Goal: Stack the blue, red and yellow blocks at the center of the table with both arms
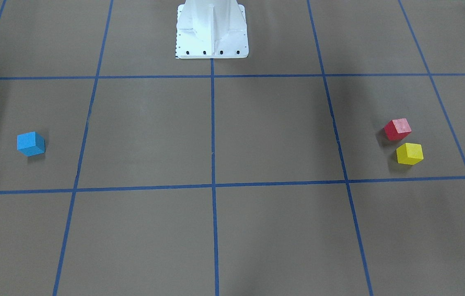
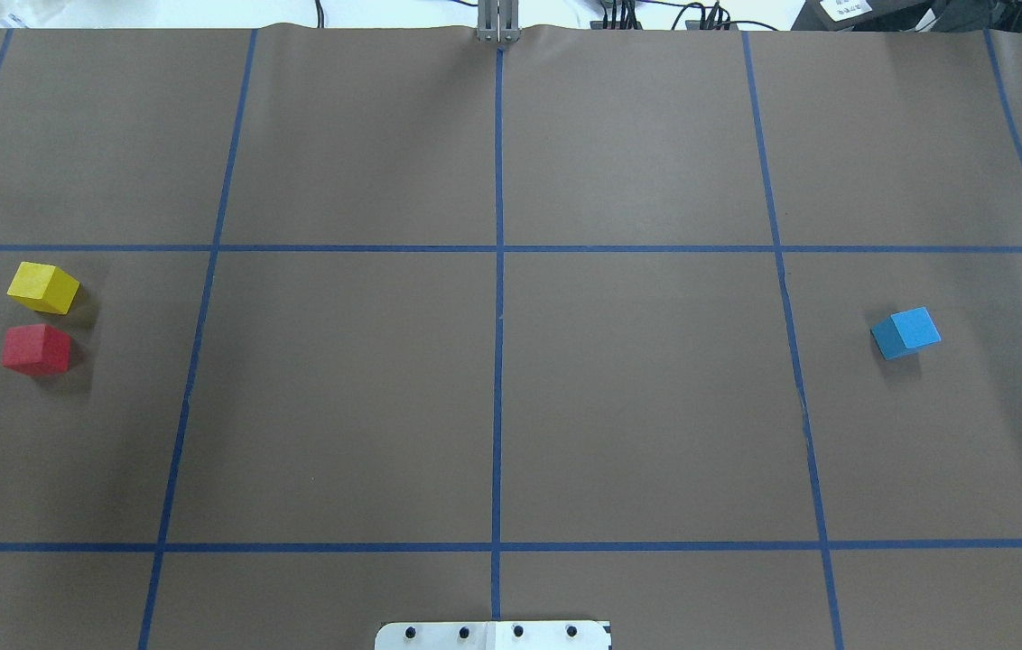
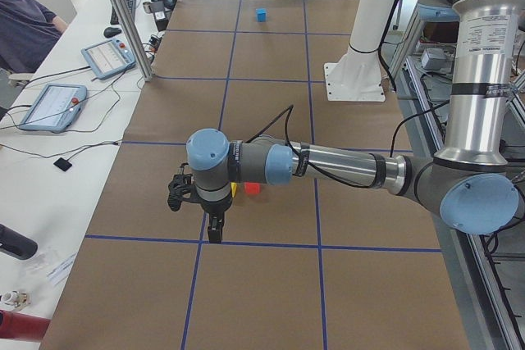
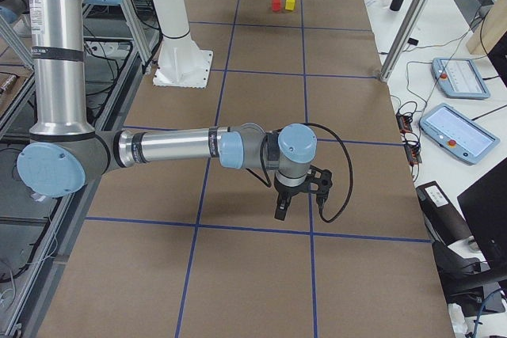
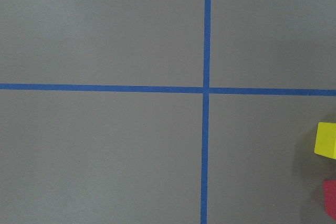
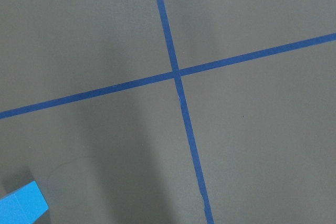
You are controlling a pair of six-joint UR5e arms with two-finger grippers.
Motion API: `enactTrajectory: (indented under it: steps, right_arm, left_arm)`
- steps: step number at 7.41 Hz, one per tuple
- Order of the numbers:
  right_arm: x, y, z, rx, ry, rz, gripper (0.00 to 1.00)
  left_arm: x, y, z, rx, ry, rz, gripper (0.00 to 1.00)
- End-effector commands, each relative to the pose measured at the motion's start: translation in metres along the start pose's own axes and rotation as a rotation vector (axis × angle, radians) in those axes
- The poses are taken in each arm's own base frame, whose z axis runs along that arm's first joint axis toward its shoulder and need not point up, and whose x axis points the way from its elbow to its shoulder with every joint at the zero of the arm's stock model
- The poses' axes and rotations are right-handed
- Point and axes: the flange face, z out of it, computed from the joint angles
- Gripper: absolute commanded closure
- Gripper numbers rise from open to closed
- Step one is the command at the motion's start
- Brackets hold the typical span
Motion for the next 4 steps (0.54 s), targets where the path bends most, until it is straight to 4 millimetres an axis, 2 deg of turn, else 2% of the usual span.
enactTrajectory:
  steps: [1,3,4]
  right_arm:
    - [0.003,0.002,0.0,0.003,-0.001,0.002,0.01]
    - [0.003,0.002,-0.001,0.006,0.0,0.0,0.01]
    - [-0.006,0.004,-0.01,0.026,0.003,-0.02,0.01]
  left_arm:
    - [0.0,0.0,0.002,-0.005,0.001,-0.001,0.0]
    - [0.002,0.0,0.0,-0.003,0.007,-0.001,0.0]
    - [0.009,-0.001,-0.008,0.012,0.013,0.011,0.0]
